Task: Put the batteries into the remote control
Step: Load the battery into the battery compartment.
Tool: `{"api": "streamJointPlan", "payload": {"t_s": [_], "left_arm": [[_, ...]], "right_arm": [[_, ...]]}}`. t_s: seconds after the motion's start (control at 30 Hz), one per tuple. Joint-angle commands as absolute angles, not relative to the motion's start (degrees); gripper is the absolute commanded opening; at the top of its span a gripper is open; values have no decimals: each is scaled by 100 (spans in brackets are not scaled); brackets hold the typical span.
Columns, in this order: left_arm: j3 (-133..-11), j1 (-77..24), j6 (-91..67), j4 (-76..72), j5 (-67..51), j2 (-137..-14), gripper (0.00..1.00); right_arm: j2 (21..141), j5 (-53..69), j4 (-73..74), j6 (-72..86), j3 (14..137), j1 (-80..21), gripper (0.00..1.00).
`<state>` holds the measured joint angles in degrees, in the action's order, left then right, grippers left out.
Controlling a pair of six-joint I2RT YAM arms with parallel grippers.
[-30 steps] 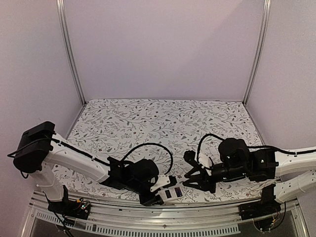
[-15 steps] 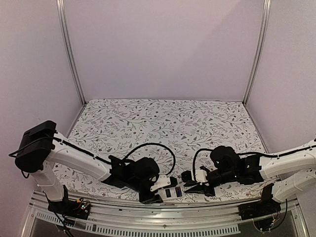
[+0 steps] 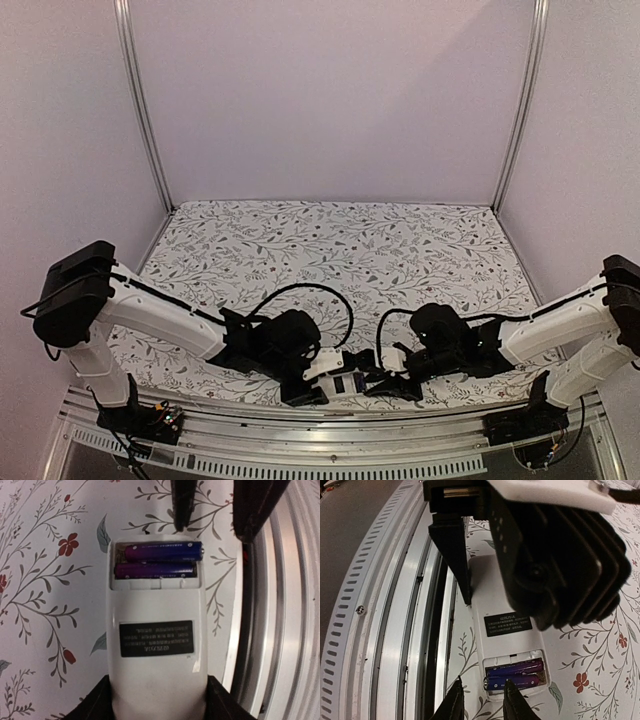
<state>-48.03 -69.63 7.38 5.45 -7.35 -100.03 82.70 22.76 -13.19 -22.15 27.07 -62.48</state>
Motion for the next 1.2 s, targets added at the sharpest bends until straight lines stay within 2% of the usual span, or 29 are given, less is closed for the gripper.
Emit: {"api": "streamJointPlan", "payload": {"t_s": [0.0, 0.7, 1.17], "left_arm": [[-4829, -6760, 804, 861, -446, -10200, 53], [-4808, -6762, 778, 853, -441, -10160, 53], [-4825, -6759, 762, 879, -467, -10165, 53]], "right_arm": [[8271, 1952, -1924, -1833, 2539, -6240, 26], [8657, 1961, -2151, -1723, 2421, -6240, 14], [8751, 1925, -2222, -1696, 2417, -6241, 16]]}}
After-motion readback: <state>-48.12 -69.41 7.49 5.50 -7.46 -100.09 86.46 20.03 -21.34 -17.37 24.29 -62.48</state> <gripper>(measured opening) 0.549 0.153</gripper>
